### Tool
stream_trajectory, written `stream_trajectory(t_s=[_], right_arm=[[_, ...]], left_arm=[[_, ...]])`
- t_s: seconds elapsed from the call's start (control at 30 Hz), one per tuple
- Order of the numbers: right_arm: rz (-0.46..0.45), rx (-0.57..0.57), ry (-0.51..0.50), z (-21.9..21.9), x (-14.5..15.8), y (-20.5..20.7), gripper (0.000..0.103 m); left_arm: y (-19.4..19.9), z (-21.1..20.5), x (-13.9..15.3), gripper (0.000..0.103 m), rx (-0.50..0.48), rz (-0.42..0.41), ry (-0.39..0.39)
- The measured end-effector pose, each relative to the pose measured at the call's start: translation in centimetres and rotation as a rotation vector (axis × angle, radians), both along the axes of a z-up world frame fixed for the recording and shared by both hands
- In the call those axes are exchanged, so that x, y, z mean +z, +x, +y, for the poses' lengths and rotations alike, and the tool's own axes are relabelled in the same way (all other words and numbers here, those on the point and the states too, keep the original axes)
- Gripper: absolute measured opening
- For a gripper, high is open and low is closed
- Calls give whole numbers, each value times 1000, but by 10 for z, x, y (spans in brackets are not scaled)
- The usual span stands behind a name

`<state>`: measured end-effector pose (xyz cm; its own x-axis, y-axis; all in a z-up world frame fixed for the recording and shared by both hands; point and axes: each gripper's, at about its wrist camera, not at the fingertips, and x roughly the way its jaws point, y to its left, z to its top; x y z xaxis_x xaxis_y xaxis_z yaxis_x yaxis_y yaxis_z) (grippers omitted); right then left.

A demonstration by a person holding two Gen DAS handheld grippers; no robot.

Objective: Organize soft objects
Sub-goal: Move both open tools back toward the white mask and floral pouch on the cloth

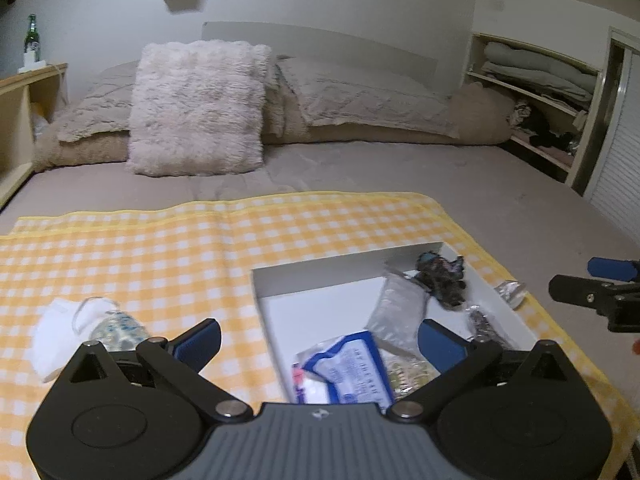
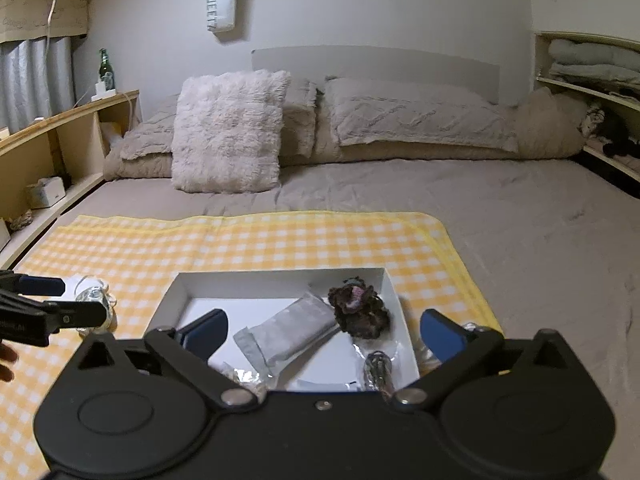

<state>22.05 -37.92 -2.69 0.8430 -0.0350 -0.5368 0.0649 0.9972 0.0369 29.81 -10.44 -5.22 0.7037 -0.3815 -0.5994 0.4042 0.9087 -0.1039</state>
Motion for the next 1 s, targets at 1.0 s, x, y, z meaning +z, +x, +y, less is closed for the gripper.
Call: stream_trajectory(t_s=[1.0], right_arm=[[-4,138,-2,135,-18,89,103]], left_arm=[[44,194,-3,103,497,-57,93]])
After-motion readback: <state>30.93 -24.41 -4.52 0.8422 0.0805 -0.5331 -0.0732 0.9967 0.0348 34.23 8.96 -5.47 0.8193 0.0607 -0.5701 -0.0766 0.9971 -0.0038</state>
